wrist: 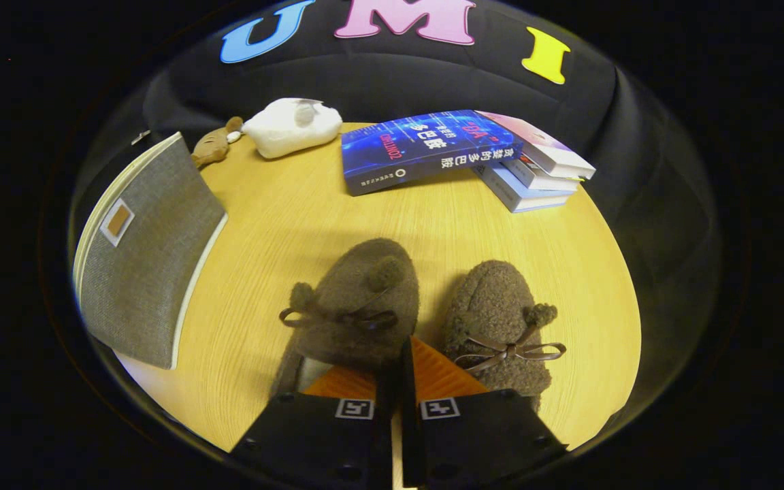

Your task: Open the storage box then place both shoes into the box .Put the left shoe in first, then the right shoe, with the right side of both shoes facing outward in a uniform manner.

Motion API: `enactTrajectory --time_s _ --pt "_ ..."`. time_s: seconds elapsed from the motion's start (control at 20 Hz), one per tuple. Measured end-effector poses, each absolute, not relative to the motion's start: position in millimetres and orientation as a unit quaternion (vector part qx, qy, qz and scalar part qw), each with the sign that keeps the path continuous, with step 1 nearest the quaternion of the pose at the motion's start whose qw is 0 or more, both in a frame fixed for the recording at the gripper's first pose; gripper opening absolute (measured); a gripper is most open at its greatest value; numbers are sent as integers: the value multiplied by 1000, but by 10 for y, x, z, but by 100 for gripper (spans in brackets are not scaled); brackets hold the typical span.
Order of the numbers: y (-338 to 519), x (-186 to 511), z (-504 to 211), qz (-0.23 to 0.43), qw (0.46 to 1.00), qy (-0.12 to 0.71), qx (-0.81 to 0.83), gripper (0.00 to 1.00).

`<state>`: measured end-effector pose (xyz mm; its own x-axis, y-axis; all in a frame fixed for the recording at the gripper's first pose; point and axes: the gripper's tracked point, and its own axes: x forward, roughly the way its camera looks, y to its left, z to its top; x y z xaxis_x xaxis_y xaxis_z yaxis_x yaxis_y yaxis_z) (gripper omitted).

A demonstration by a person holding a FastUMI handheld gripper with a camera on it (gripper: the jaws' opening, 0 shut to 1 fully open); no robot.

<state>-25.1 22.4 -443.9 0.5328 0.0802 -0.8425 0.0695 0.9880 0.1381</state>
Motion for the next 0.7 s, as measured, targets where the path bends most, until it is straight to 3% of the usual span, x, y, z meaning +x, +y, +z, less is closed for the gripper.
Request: enactTrajectory --time_s 0.1,0.3,0.7 --pt "230 -251 -4419 -1 872 482 90 5" --pt "248 -332 -4254 -4 870 481 112 5" --pt "466 -111 -3280 14 889 436 142 5"
